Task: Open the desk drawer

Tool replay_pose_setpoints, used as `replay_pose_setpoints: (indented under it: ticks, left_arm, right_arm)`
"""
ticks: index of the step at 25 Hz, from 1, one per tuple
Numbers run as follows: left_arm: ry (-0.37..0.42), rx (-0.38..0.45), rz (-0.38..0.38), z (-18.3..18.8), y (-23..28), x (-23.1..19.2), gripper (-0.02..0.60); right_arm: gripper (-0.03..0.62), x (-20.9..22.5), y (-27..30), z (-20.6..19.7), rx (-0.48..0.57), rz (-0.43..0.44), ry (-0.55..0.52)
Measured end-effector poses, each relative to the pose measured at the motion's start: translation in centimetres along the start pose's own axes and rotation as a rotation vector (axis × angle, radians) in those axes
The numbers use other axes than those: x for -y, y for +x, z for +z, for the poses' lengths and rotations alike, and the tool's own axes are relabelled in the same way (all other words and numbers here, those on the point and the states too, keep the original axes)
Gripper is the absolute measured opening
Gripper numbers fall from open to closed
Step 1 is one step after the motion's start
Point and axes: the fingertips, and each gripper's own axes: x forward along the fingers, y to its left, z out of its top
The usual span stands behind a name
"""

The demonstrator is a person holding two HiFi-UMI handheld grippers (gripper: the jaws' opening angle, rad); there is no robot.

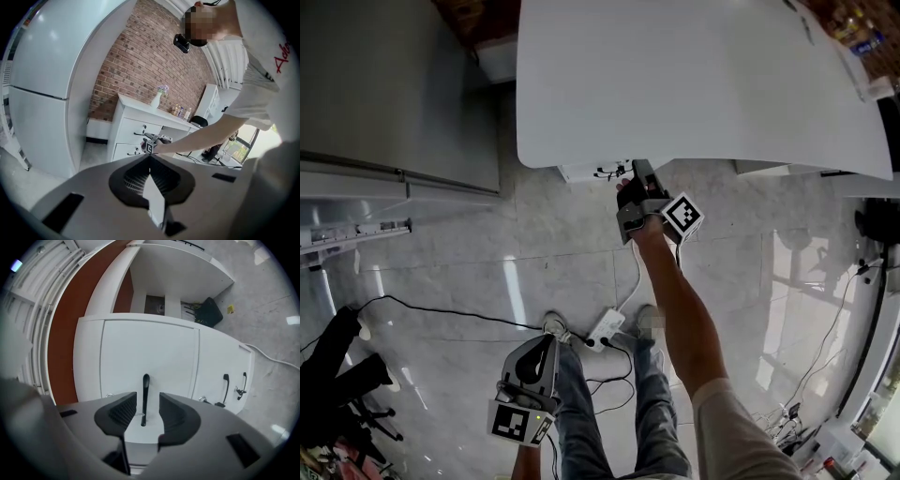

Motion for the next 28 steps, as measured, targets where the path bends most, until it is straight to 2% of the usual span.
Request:
replay_pose_setpoints:
  ticks: [3,6,7,13,19,28]
  left_arm:
    - [0.003,-0.004,-0.002,0.1,0.1,-0.1,0.012]
    - [0.003,-0.013,-0.005,0.0,-0.1,-0.4,0.012]
    - [0.002,-0.015,-0.005,-0.1,-0.1,-0.5,0.012]
    - [0.003,-0.022,-0.008,-0.1,0.0,-0.6,0.012]
    - [0.010,-0.027,-0.022,-0.4,-0.1,0.0,0.012]
    - [0.021,-0.008,-0.044,-0.4,-0.3,2.2,0.012]
  right_arm:
    - [0.155,-0.4,0.8,0.5,0.019,0.007,0.014]
    - [0.045,-0.6,1.1,1.0,0.043,0.011,0.019]
    - [0.038,-0.7,1.2,1.0,0.044,0.014,0.023]
    - [0.034,-0.7,1.1,1.0,0.053,0.032,0.036]
    - [0.034,-0.8,1.0,0.7,0.025,0.008,0.028]
    - [0.034,-0.6,-4.3,-0.9,0.023,0.022,0.059]
